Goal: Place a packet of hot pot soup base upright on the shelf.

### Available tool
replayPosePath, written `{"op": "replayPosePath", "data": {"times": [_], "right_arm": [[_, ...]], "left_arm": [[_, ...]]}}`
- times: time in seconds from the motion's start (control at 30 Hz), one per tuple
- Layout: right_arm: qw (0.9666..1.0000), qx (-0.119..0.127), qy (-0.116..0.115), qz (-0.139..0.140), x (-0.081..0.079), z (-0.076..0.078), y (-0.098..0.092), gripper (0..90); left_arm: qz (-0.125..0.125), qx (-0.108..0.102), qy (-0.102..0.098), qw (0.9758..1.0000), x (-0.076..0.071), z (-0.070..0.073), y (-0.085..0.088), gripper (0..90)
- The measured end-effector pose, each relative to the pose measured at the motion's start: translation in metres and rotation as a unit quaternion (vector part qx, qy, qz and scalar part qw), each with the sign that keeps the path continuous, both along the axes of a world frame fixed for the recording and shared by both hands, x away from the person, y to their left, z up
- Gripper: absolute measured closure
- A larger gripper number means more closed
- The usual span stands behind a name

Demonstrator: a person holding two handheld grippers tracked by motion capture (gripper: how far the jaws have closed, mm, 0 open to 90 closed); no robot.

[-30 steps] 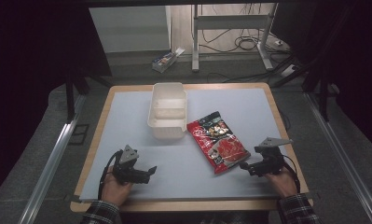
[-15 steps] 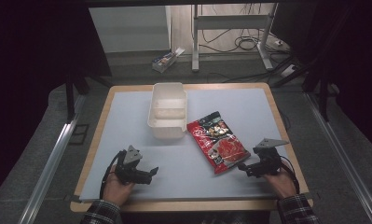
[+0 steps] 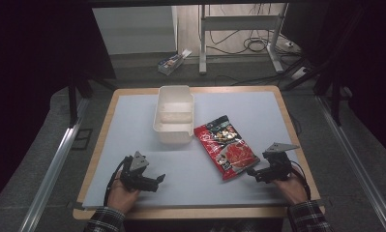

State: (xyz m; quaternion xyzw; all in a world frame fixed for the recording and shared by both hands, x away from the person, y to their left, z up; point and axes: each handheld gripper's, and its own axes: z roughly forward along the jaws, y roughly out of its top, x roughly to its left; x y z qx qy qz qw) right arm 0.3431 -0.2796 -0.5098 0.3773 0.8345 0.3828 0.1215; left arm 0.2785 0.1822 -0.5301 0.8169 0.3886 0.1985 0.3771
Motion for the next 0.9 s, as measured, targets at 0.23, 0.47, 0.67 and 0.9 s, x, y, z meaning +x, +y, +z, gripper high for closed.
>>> {"op": "replayPosePath", "data": {"times": [0.23,0.47,0.67,0.9], "right_arm": [[0.9996,0.0,-0.003,-0.027,0.01,0.006,-0.004,0.5],[0.9989,-0.034,0.002,-0.033,0.01,0.016,0.004,37.3],[0.9994,-0.032,0.0,-0.016,0.021,0.025,0.003,68.2],[0.9978,-0.062,0.002,-0.022,0.042,0.022,0.005,89.1]], "left_arm": [[-0.002,0.004,-0.002,1.0,0.001,0.0,-0.002,0.3],[0.004,-0.008,0.002,1.0,-0.001,0.001,0.0,0.2],[0.006,-0.009,0.006,0.9999,-0.003,0.001,0.001,0.3],[0.012,-0.009,0.014,0.9998,-0.004,0.002,-0.001,0.5]]}}
